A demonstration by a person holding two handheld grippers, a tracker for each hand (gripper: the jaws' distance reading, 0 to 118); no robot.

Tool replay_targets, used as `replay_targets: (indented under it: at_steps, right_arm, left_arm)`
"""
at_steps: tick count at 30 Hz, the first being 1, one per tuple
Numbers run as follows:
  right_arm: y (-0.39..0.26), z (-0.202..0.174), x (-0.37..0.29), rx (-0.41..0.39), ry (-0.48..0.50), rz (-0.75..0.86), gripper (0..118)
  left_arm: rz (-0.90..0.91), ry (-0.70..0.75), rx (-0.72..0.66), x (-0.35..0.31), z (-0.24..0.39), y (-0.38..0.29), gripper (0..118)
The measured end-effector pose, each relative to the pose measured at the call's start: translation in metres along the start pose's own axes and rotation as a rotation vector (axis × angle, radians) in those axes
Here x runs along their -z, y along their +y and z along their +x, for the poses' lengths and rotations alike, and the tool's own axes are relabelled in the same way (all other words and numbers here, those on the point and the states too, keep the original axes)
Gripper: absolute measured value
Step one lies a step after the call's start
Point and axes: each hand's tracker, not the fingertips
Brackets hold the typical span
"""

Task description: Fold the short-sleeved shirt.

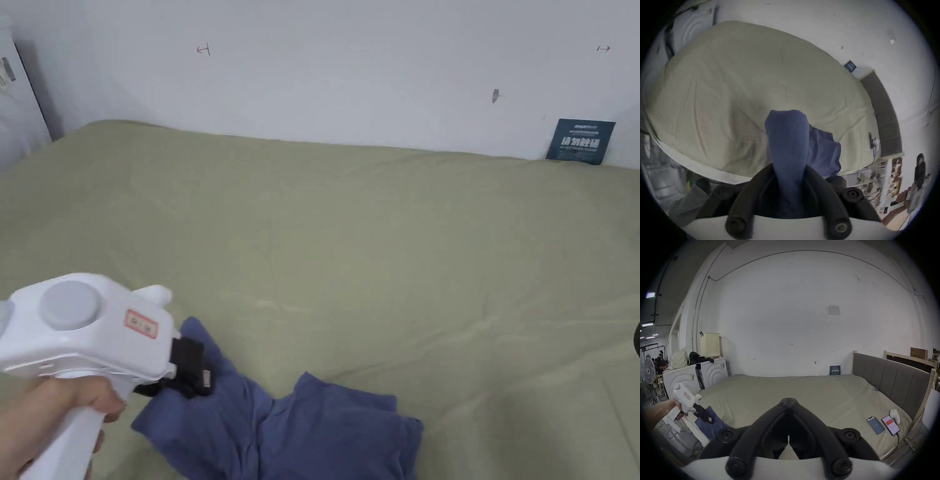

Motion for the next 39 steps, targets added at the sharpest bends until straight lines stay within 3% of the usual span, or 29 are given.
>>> replay_targets:
  at_steps: [5, 8, 9, 11, 12, 15, 17, 18, 19, 20, 21, 24, 33, 36, 39]
  right_arm:
    - [-0.001, 0.010, -0.007, 0.013, -0.014, 0.008, 2]
    - [-0.002, 0.018, -0.010, 0.023, -0.030, 0.009, 2]
    - [-0.003, 0.020, -0.011, 0.027, -0.036, 0.008, 2]
    - [-0.004, 0.026, -0.015, 0.039, -0.053, 0.009, 2]
    - [-0.004, 0.028, -0.016, 0.042, -0.059, 0.006, 2]
    - [-0.004, 0.035, -0.023, 0.039, -0.078, 0.001, 2]
    - [-0.004, 0.040, -0.027, 0.030, -0.091, 0.002, 2]
    - [-0.003, 0.043, -0.027, 0.030, -0.101, 0.000, 2]
    - [-0.003, 0.045, -0.027, 0.034, -0.105, 0.001, 2]
    - [-0.003, 0.047, -0.026, 0.043, -0.107, 0.004, 2]
    - [-0.003, 0.048, -0.024, 0.048, -0.108, 0.004, 2]
    - [-0.005, 0.046, -0.018, 0.050, -0.103, -0.008, 2]
    - [-0.018, 0.032, -0.011, 0.044, -0.059, -0.096, 2]
    - [-0.024, 0.030, -0.006, 0.055, -0.033, -0.140, 2]
    - [-0.034, 0.026, 0.014, 0.156, 0.079, -0.245, 2]
  left_arm:
    - [-0.015, 0.099, 0.155, 0.032, 0.076, -0.003, 8]
    - [-0.025, 0.132, 0.255, 0.062, 0.129, -0.016, 47]
    - [-0.006, 0.118, 0.271, 0.071, 0.140, -0.021, 47]
    - [-0.048, 0.030, 0.373, 0.101, 0.168, -0.031, 111]
    - [-0.048, 0.010, 0.382, 0.110, 0.176, -0.035, 118]
    - [-0.061, -0.060, 0.358, 0.129, 0.185, -0.041, 118]
    - [-0.038, -0.103, 0.282, 0.120, 0.173, -0.040, 110]
    - [-0.014, -0.155, 0.266, 0.111, 0.166, -0.038, 91]
    - [0.016, -0.199, 0.249, 0.099, 0.157, -0.034, 70]
    - [0.041, -0.216, 0.199, 0.089, 0.145, -0.033, 40]
    - [0.068, -0.270, 0.156, 0.083, 0.130, -0.033, 2]
    - [0.021, -0.389, 0.086, 0.094, 0.092, -0.028, 0]
    - [-0.138, -0.504, -0.002, 0.216, 0.058, -0.060, 0]
    - [-0.124, -0.506, -0.021, 0.207, 0.064, -0.053, 0]
    - [-0.064, -0.555, 0.065, 0.164, 0.067, -0.042, 0]
